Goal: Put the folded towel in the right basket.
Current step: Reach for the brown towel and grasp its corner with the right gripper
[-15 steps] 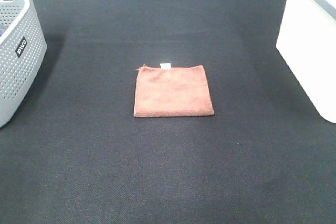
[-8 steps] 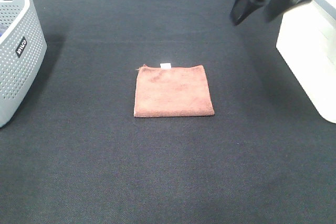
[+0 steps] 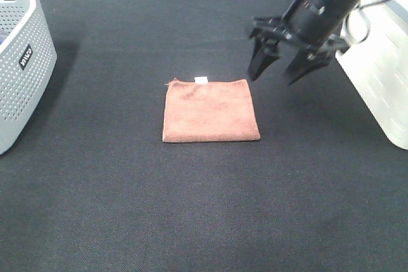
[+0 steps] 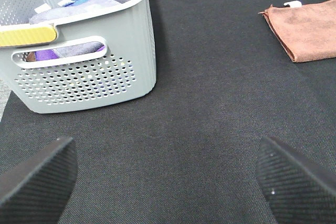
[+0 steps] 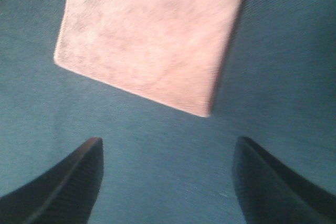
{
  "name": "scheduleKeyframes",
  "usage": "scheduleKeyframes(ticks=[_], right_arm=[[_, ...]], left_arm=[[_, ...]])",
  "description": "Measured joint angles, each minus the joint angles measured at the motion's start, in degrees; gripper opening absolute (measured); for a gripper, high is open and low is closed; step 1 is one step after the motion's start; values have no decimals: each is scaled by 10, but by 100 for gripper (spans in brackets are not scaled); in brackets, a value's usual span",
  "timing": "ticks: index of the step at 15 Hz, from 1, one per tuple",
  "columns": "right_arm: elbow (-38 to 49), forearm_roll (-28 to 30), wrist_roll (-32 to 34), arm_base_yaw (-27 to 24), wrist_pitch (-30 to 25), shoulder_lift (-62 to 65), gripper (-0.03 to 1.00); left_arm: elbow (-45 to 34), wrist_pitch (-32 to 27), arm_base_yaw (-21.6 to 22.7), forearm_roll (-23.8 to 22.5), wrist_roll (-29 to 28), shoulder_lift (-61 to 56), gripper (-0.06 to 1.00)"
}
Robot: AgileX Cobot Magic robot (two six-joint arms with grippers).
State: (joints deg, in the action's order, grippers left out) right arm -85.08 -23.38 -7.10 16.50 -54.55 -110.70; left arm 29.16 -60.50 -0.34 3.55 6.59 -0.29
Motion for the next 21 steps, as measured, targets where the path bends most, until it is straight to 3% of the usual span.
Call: scheduleKeyframes(ticks=[3, 9, 15, 19, 21], right_arm=[[0, -42, -21, 0, 14, -41, 66], [-79, -49, -25, 0, 22, -147, 66], [-197, 9, -3, 0, 7, -254, 66], [-203, 4, -8, -1, 7, -269, 56], [-203, -28, -29, -2, 7, -276, 41]], left_arm=[[0, 0, 0, 0, 0, 0, 87], [0, 0, 0, 0, 0, 0, 87], [0, 0, 0, 0, 0, 0, 87], [0, 0, 0, 0, 0, 0, 87], [0, 0, 0, 0, 0, 0, 87]])
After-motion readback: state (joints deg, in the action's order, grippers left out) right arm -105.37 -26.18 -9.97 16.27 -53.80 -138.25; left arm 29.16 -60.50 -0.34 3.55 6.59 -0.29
